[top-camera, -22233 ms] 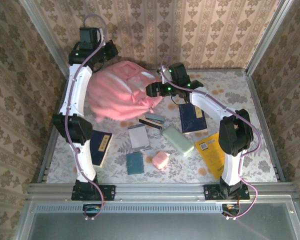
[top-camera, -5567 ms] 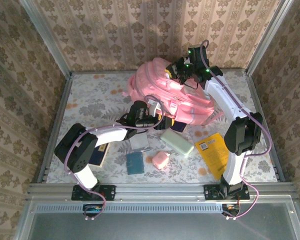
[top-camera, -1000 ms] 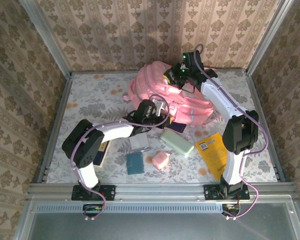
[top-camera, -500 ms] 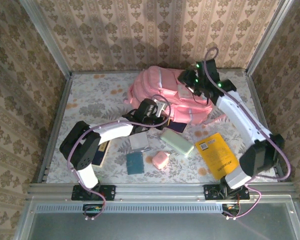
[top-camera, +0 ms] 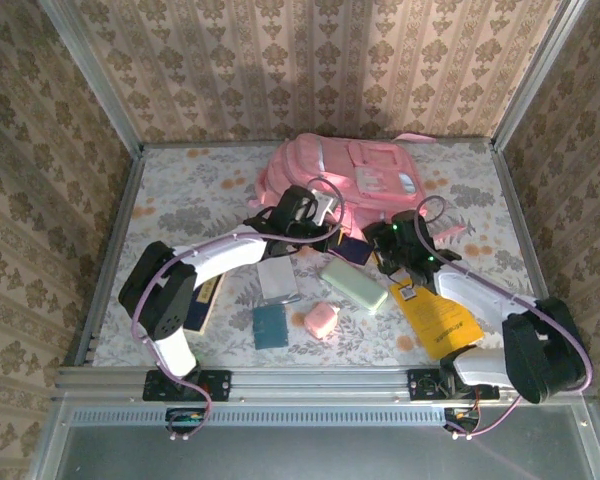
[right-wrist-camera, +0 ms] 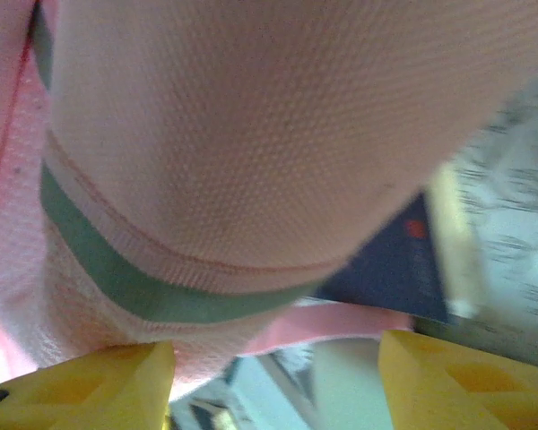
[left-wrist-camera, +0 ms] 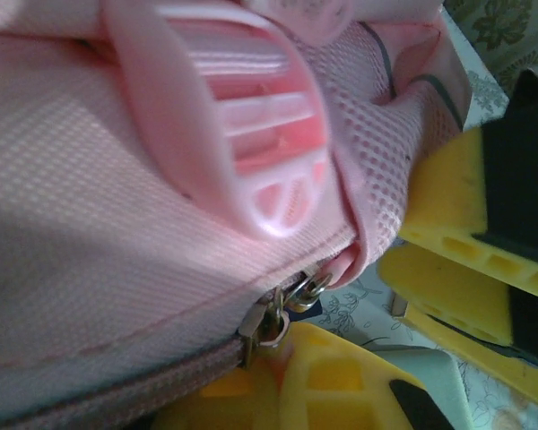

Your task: Pack the student bag

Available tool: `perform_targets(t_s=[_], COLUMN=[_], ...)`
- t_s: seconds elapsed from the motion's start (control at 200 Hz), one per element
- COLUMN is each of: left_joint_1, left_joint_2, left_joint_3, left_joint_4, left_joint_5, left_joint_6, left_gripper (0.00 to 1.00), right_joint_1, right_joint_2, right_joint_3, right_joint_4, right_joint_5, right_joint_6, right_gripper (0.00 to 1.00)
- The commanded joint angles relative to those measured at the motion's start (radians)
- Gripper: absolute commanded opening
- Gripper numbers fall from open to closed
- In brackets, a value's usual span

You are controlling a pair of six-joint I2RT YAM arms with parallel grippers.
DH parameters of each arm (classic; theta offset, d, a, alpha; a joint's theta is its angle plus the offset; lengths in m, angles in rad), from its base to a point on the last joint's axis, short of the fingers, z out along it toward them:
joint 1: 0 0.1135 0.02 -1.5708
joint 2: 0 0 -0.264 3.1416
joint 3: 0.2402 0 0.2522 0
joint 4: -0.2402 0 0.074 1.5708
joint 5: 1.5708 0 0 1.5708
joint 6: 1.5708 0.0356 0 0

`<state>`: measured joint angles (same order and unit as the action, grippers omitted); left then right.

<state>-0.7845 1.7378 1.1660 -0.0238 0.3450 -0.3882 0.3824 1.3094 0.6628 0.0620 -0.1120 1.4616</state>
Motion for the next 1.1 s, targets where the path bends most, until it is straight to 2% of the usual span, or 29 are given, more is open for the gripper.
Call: perform_targets(t_s=[0.0,0.17,0.54,0.77,0.955,1.095], left_joint_1=[-0.005,-0.006,-0.012,0.008,0.028,0.036], left_joint_2=[-0.018,-0.015,0.028,0.049,0.068,0.075], left_joint_3=[0.048,0.056,0.102,0.141,0.18,0.193], left_joint_4=[0.009,-0.008,-0.041,-0.092,-0.083,-0.083], left_joint_5=[0.079,0.083,0.117,0.11,0.13,0.147], left_joint_6=[0.003,-0.009,-0.011,-0.023,-0.054,-0.058], left_gripper=[0.0,0.0,0.0,0.0,0.0,0.0], right_joint_1=[0.015,0.018,0.03,0.03,0.03,0.031], right_joint_2=[0.06,0.156,0.208,0.159,0.012,-0.011], right_joint_3=[0.008,-0.014,-0.015,-0.052,-0.094,-0.1], right_joint_4=[0.297,0.524,0.619,0.658,0.518,0.537], right_joint_5=[0.008,0.016,0.038,0.001,0.025,0.03], right_joint_6=[0.086,0.084,0.087,0.091,0.089,0.073], right_gripper=[0.64,0.6,0.42,0.46,0.54,0.59])
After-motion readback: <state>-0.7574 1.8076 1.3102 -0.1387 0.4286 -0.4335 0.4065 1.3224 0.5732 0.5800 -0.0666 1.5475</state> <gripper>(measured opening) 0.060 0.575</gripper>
